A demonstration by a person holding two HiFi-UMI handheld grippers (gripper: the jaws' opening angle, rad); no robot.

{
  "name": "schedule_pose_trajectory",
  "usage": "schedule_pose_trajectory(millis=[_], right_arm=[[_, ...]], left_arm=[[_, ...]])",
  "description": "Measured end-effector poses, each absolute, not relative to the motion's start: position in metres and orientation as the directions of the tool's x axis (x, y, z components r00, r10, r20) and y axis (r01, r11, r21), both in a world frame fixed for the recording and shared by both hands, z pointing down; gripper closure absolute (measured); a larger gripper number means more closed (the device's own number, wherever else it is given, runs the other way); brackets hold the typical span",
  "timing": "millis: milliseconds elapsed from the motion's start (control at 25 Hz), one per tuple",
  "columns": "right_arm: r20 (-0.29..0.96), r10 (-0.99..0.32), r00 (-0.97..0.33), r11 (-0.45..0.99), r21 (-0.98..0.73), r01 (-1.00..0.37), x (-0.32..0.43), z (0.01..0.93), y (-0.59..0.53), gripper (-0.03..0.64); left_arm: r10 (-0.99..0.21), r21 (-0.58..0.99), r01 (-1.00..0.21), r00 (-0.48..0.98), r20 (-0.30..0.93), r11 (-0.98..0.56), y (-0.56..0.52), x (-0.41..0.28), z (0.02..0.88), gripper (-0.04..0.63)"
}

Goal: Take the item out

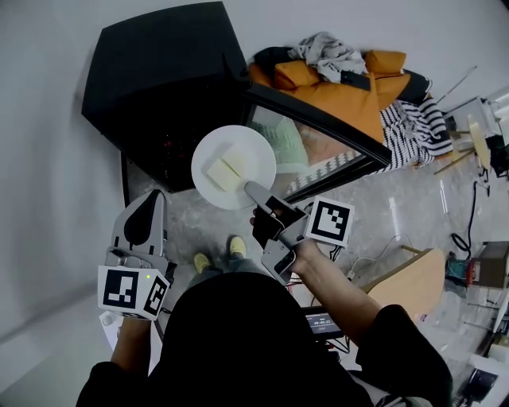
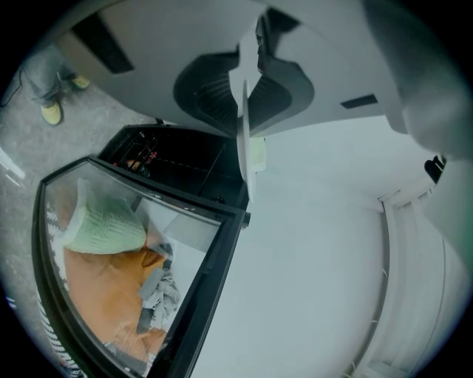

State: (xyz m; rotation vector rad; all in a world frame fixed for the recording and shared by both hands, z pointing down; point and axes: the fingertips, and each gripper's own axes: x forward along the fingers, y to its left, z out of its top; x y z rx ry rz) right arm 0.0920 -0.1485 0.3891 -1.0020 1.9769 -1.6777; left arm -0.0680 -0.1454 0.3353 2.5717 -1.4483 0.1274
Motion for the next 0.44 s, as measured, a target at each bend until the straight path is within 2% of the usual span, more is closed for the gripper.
schedule_pose_trajectory(millis=[440], right_arm=[[0.151,-0.709,-0.688,0.061,-0.96,-0.274,0.0878,0.3817,-0.1512,0.586]], left_arm=[[-0.827,0.105,-0.845,0.534,0.174,-0.524,-0.1461,-0.0666,0.3291,0.588]])
